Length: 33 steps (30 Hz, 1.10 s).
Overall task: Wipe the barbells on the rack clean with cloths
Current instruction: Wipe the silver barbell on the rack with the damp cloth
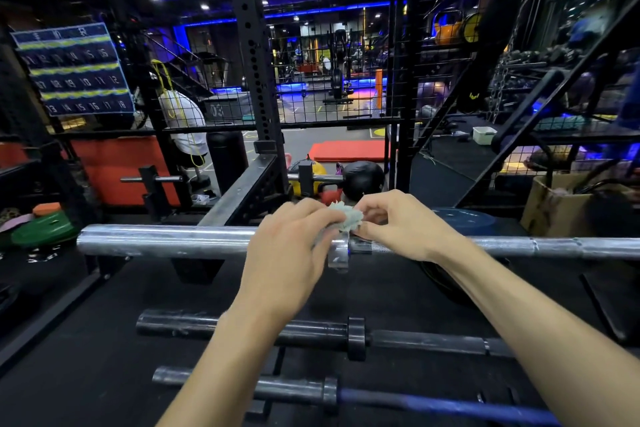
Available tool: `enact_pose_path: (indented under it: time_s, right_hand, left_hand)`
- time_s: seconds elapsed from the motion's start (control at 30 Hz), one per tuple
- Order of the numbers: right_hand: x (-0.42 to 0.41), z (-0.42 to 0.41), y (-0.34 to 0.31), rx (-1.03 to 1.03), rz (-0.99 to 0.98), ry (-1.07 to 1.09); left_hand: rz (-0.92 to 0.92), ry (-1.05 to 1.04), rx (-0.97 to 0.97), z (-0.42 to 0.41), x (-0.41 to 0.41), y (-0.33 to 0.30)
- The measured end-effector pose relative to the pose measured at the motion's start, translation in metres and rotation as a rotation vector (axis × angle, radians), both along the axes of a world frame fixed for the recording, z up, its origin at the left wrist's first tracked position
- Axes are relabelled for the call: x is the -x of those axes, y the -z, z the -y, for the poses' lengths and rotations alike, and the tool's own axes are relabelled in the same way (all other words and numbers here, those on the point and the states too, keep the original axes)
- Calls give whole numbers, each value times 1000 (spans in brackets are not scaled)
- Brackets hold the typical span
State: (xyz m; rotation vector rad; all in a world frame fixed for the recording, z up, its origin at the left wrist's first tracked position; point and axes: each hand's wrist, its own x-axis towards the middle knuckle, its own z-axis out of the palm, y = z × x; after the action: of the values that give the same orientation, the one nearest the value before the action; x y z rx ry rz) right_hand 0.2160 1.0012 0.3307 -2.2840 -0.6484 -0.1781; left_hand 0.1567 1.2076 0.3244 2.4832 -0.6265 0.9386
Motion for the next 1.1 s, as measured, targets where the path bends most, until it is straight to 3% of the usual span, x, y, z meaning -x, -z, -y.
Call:
enact_pose_path:
  time_s: [0.33, 0.53, 0.73, 0.93, 1.1]
  right_hand:
    - [-4, -1, 4, -10, 1, 26]
    - [-7, -1, 2, 45, -16, 25]
    - [-13, 2, 4, -14, -35, -3]
    - [-13, 0, 3, 2, -64, -12]
    - [-15, 0, 3, -3, -77, -4]
  left_hand:
    - [14, 52, 80, 6, 19, 22]
    - [-25, -4, 132, 13, -8, 1]
    - [19, 56, 117, 11, 32, 32]
    - [-6, -46, 154, 13, -3, 0]
    - [75, 34, 196, 10, 25, 39]
